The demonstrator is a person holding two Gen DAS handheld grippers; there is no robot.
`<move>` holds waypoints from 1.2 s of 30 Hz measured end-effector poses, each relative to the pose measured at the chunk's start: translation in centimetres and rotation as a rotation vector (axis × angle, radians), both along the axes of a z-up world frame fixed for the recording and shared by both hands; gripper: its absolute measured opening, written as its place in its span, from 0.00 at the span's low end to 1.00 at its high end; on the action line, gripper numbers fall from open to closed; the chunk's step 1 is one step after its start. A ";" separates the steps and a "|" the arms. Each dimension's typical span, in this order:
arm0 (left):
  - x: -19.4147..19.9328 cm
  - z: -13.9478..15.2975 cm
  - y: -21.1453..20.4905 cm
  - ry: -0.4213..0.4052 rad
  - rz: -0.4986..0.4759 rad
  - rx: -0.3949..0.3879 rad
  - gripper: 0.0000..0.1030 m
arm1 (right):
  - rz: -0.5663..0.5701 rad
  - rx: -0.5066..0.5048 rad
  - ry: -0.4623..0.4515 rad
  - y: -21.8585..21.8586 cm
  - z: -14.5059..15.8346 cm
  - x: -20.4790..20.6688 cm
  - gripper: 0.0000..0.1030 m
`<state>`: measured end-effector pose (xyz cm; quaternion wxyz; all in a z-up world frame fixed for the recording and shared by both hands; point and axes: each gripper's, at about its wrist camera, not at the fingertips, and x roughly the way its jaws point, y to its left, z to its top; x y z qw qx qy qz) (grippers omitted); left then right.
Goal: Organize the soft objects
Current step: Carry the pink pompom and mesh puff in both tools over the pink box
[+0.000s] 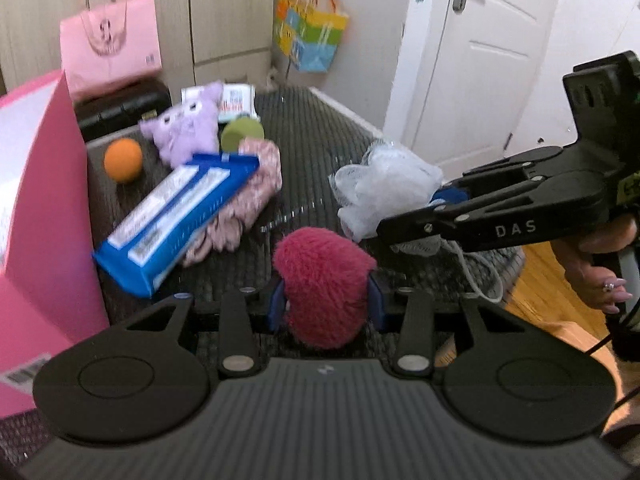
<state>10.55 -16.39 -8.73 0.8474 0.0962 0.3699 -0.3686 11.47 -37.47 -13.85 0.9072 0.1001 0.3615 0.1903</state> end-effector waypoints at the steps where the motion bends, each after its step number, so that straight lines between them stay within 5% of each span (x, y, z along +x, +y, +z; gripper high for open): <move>1: 0.1 0.0 0.2 0.019 0.000 0.001 0.38 | 0.002 0.001 0.010 0.2 0.1 -0.2 0.30; 25: -0.5 3.3 9.0 0.133 0.060 0.108 0.39 | 0.246 0.057 0.155 8.5 5.2 -1.7 0.30; 36: 0.5 5.7 14.1 0.247 0.006 0.044 0.39 | 0.336 0.117 0.204 12.5 7.6 0.4 0.30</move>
